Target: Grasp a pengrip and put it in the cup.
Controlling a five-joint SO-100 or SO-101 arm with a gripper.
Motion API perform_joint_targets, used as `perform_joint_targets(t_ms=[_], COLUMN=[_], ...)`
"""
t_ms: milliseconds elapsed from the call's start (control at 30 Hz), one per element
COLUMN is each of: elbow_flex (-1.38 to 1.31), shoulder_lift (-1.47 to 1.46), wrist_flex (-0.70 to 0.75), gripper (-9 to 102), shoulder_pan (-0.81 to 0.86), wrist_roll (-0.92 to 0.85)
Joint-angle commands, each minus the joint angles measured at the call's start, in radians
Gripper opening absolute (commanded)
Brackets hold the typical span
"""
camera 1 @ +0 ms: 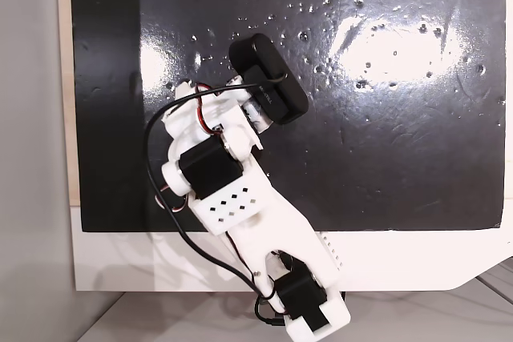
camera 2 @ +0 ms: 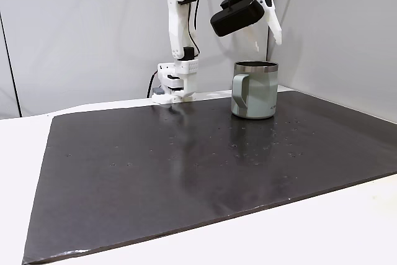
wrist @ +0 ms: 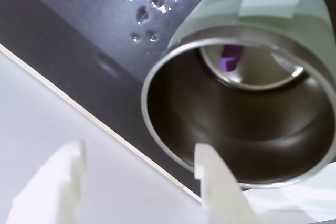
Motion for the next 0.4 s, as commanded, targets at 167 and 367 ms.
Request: perform_joint_targets(t_ms=[167,367], elbow_flex=[0.006,0.008], shoulder_lift=[0.055,0.058], wrist_flex=[0.0,0.0], gripper=[27,27], shoulder_pan=[-0.015,-0.018], wrist_roll=[-0.021,-0.023])
